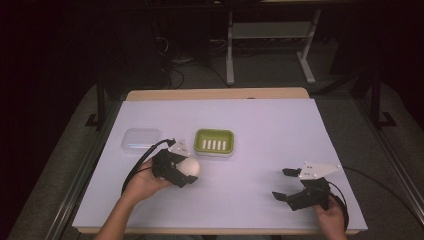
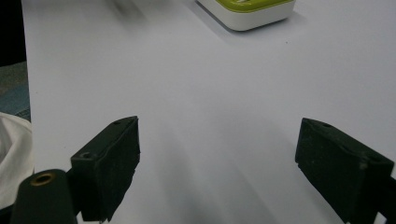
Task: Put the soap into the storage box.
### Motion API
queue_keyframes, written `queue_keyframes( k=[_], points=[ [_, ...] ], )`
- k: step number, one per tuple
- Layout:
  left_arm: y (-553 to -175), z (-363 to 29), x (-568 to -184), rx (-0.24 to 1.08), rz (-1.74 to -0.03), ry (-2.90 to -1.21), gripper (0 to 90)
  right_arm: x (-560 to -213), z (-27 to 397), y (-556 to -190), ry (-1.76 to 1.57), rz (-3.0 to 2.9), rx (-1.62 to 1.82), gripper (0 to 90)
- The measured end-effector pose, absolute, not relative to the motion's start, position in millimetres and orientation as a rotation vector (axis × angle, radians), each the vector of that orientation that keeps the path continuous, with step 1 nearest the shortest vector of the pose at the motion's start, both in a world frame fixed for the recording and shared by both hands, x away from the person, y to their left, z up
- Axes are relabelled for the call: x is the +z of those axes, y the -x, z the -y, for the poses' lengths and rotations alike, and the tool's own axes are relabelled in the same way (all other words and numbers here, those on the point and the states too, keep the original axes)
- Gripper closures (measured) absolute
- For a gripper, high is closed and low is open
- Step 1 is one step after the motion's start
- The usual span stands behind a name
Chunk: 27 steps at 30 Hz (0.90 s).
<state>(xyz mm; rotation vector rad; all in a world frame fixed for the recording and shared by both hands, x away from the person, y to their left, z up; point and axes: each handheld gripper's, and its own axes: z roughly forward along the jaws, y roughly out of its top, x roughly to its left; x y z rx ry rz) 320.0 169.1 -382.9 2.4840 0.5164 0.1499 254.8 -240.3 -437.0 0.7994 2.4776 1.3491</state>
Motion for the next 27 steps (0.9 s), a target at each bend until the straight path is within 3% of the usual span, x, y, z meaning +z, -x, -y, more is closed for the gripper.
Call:
queue_keyframes(
  k=[27],
  points=[
    [-344.3, -151.8, -372.0, 0.115, -0.508, -2.495, 24.8, -432.5, 241.9, -252.5, -0.795, -2.458, 1.379, 13.1]
  ],
)
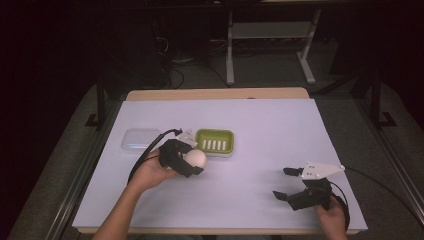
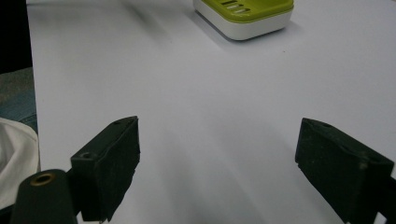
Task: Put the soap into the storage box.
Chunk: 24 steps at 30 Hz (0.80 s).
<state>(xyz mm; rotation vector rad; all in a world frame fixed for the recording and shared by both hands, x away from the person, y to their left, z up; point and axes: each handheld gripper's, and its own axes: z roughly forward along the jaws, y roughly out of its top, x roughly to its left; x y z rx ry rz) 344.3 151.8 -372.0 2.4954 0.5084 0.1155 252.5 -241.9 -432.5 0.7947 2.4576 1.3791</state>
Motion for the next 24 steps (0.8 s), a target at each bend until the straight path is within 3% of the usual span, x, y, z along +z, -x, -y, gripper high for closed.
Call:
queue_keyframes(
  k=[24],
  points=[
    [-367.4, -131.3, -361.7, 0.101, -0.496, -2.487, 24.8, -430.6, 240.2, -252.3, -0.778, -2.454, 1.39, 13.1]
  ],
)
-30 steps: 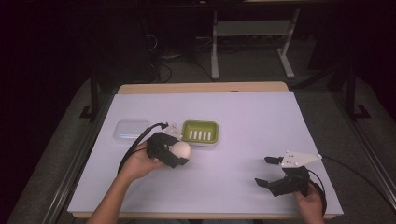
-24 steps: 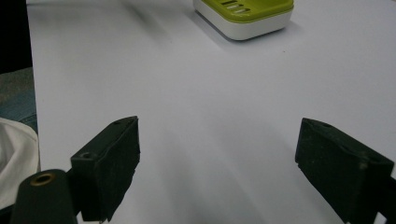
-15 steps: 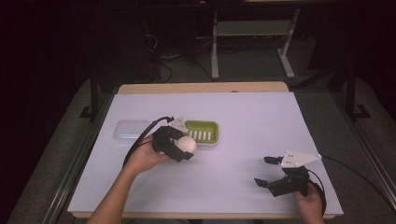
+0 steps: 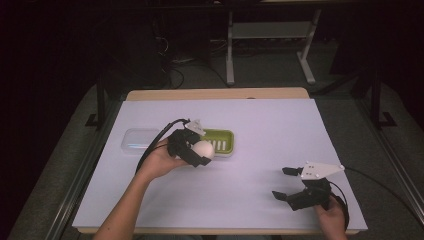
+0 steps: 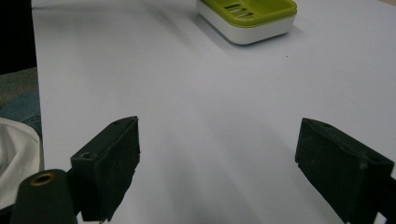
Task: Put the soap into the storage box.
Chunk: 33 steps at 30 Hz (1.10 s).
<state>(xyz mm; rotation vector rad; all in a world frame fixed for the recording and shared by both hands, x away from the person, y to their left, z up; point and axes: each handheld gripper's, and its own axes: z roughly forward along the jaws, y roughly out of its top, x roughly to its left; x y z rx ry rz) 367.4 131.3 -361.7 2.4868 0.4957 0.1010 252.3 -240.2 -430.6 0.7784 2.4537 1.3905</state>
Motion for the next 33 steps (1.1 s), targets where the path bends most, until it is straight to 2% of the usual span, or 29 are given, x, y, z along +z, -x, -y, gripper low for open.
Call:
queue_keyframes(
  k=[33],
  points=[
    [-404.0, -117.3, -363.5, 0.089, -0.557, -2.499, 24.8, -429.7, 242.2, -253.0, -0.779, -2.447, 1.404, 13.0]
  ],
)
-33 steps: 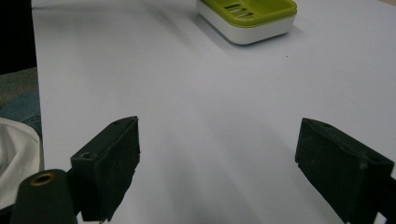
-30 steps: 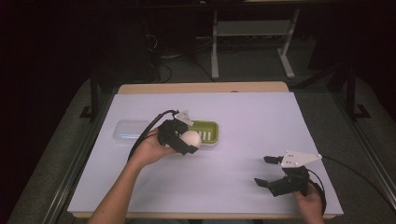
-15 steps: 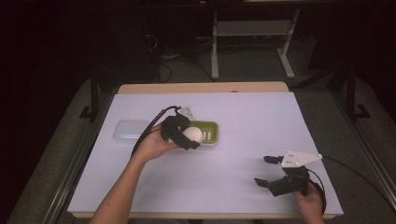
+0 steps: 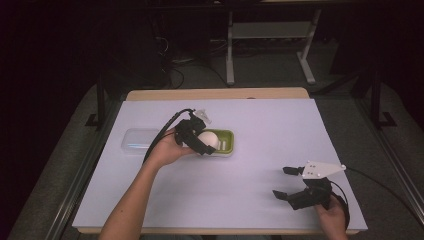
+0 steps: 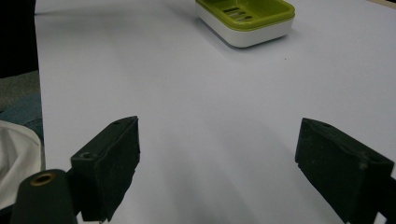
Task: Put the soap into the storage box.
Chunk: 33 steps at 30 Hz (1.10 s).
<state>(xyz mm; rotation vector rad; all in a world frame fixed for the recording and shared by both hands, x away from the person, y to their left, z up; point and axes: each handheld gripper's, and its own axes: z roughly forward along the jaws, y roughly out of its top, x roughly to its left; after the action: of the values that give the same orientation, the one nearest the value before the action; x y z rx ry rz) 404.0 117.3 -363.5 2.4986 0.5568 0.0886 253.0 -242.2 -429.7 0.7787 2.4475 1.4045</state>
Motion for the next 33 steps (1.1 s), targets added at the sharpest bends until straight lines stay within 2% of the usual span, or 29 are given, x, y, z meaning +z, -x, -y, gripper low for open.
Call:
queue_keyframes(
  k=[33],
  points=[
    [-434.5, -103.8, -388.4, 0.088, -0.665, -2.491, 24.8, -431.2, 243.1, -253.2, -0.782, -2.454, 1.409, 13.1]
  ],
)
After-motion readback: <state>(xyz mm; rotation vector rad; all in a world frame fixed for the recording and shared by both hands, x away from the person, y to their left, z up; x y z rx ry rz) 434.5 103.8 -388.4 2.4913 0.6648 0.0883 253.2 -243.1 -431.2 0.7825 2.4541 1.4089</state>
